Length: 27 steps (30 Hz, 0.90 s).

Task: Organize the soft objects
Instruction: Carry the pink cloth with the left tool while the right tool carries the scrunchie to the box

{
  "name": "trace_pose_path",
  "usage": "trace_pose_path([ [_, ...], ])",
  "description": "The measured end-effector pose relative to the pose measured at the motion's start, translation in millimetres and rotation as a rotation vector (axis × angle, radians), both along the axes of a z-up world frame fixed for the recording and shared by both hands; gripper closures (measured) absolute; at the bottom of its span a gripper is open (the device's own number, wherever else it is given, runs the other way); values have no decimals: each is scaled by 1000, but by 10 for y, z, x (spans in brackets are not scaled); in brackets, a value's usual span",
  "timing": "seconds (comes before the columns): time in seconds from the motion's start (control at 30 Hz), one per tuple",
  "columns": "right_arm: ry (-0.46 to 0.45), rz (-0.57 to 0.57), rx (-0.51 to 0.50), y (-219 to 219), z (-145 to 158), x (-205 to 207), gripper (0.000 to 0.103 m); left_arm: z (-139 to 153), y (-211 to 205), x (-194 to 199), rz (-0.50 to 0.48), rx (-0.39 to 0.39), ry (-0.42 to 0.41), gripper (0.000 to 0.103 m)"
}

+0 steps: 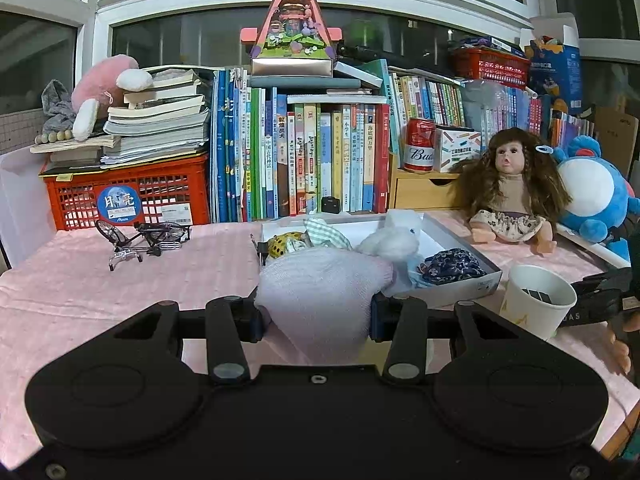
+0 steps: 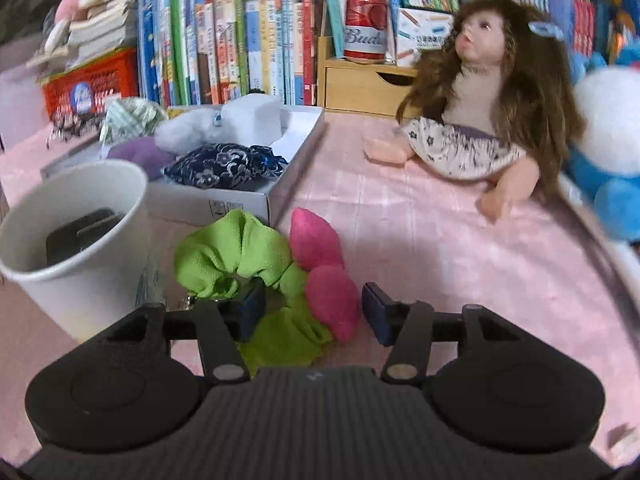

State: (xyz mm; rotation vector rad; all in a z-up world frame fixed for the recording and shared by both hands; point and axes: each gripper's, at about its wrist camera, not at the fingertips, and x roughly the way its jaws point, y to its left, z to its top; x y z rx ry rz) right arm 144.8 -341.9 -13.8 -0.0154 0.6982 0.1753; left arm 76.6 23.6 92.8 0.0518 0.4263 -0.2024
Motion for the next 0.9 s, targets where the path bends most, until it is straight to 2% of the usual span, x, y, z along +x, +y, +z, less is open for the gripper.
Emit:
trace_pose_path([
  [0.07, -3, 0, 22, 0, 11, -25, 62, 4, -4, -1, -4, 3, -2, 60],
  [0.13, -17, 6, -2, 27, 27, -59, 69, 7, -13, 14, -5, 6, -3, 60],
  [0.43, -79, -28, -29, 35, 329, -173, 71, 42, -36, 98, -10, 7, -2, 60],
  [0.9, -160, -21, -59, 195, 792, -112, 71, 201, -107, 561, -29, -37, 32, 60],
])
